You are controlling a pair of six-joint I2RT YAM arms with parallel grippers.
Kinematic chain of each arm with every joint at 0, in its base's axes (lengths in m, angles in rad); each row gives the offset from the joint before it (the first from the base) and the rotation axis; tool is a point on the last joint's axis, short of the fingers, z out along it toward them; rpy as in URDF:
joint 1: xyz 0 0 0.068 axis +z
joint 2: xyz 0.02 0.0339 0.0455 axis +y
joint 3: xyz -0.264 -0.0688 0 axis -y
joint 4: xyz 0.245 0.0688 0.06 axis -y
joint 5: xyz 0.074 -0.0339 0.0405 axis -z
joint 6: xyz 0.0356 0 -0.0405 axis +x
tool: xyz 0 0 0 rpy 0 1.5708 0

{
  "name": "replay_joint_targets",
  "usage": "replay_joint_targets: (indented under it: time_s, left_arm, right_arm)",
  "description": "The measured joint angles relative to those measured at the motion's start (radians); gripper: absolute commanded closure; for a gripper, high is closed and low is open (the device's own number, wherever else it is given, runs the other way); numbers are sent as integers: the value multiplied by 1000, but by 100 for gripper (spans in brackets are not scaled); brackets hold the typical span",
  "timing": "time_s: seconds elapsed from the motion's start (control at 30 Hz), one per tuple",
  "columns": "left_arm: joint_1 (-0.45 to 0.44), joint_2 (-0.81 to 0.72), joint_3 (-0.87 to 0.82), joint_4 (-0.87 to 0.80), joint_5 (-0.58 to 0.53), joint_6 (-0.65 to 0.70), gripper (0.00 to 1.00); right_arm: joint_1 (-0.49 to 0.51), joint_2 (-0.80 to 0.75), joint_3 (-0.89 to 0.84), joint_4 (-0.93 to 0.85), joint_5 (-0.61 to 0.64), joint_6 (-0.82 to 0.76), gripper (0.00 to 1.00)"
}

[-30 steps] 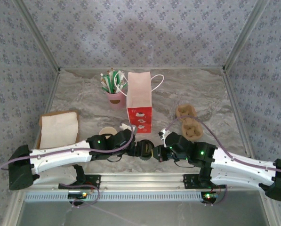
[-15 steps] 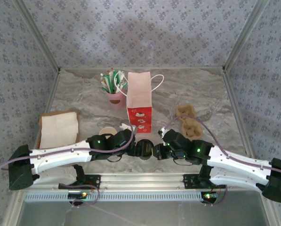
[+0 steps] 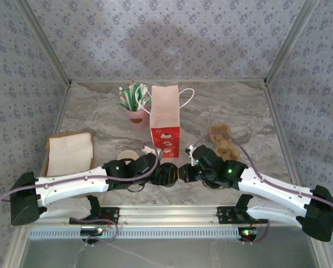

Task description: Pack the takeout coffee

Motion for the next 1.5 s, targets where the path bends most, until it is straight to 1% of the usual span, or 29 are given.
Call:
replay_joint_targets:
  time_s: [0.23,0.43,0.57,0.67,0.8,1.0,1.2,1.4,1.5]
  left_arm:
    - [0,0,0,2,0,0,16]
    - [0,0,0,6,0,0,15]
    - [0,-6,-1,5,-2,-3,15]
    - [0,-38,-5,2,-12,-4,15]
    - [9,-86,-13,-6,-17,-4,21]
    - [43,-112,-17,-31,-20,-3,35]
    - [73,-105,-19,-35,-9,2,38]
    - [76,-70,-19,-35,3,13,41]
    - [78,-65,-19,-34,11,16,45]
  right_arm:
    - [-56,70,33,34,-34,-45,90]
    - [-82,90,46,34,-45,-67,89]
    - [-82,51,45,13,-44,-66,87]
    - [-80,-22,44,-11,-43,-58,86]
    - [-60,-90,39,-20,-40,-37,87]
    - [-5,-106,8,-18,-40,7,90]
    - [23,-87,-13,0,-40,39,92]
    - [35,-49,-13,34,-40,47,92]
    - [36,-29,-13,50,-40,48,92]
